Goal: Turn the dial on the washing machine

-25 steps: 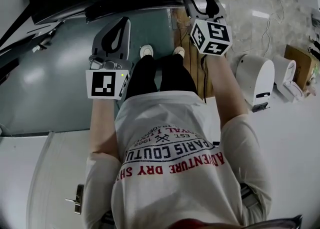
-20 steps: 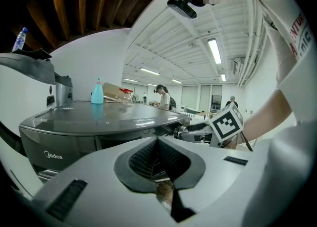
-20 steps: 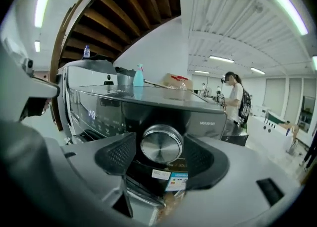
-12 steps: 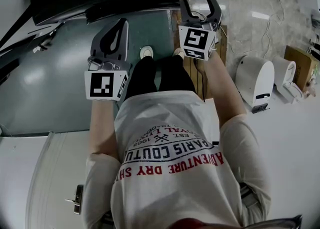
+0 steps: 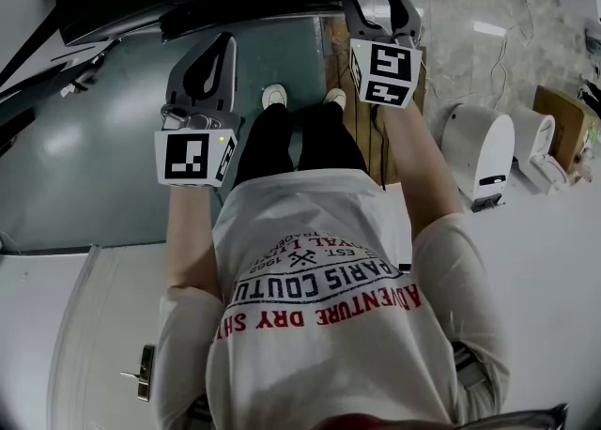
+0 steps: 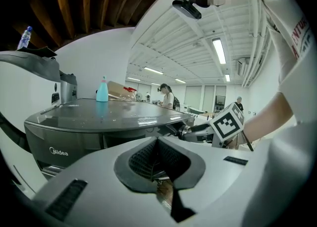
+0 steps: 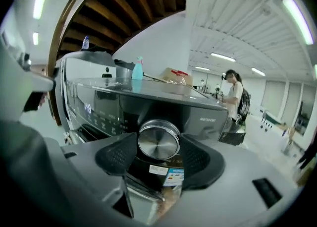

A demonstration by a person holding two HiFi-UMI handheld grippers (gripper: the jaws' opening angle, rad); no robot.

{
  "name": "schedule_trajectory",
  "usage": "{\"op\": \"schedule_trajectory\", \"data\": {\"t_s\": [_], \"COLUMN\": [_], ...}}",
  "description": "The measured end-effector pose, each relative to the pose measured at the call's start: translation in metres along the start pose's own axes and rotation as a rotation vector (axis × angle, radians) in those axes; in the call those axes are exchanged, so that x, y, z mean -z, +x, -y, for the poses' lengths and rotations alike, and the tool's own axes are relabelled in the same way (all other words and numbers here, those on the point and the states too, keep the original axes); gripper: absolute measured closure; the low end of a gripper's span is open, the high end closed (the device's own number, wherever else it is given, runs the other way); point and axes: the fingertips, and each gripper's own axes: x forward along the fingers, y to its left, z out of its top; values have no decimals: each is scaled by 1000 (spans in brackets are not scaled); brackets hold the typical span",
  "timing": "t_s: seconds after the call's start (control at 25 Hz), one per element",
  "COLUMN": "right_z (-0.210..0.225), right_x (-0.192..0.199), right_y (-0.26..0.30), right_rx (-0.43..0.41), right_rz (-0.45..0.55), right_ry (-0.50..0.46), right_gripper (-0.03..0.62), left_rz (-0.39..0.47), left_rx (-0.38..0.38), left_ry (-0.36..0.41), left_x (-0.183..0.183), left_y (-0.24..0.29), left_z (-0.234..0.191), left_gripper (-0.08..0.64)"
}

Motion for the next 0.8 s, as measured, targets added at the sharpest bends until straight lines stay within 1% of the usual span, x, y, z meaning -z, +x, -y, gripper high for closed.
{"op": "schedule_trajectory", "data": {"t_s": [0.08, 0.12, 0.24, 0.32, 0.4, 0.52, 0.6, 0.72, 0.8], "right_z": [4, 4, 4, 3, -2, -11, -10, -7, -5], "right_x": [3, 3, 3, 2, -4, -11, -8, 2, 4], "right_y": [0, 0, 0, 0, -3, -9, -11, -6, -2], "right_rx": [-41, -56, -78, -67, -46, -21, 20, 86, 106], "right_rz": [0, 0, -2, 3, 29, 69, 65, 33, 20], "right_ry": [103, 130, 134, 84, 3, -79, -147, -272, -325], "right_gripper": [307, 307, 307, 307, 307, 295, 295, 295, 295], "left_rz": [1, 2, 7, 8, 8, 4, 0, -10, -17], "left_rx": [2, 3, 4, 7, 13, 14, 10, 3, 2], "left_ry": [0, 2, 14, 16, 18, 28, 27, 20, 20], "left_x": [0, 0, -1, -2, -2, -2, 0, 5, 8], "left_y": [0, 0, 0, 0, 0, 1, 1, -1, -1], "left_z": [2, 2, 4, 6, 8, 8, 6, 4, 3], "left_gripper": [543, 543, 543, 543, 543, 543, 543, 543, 543]}}
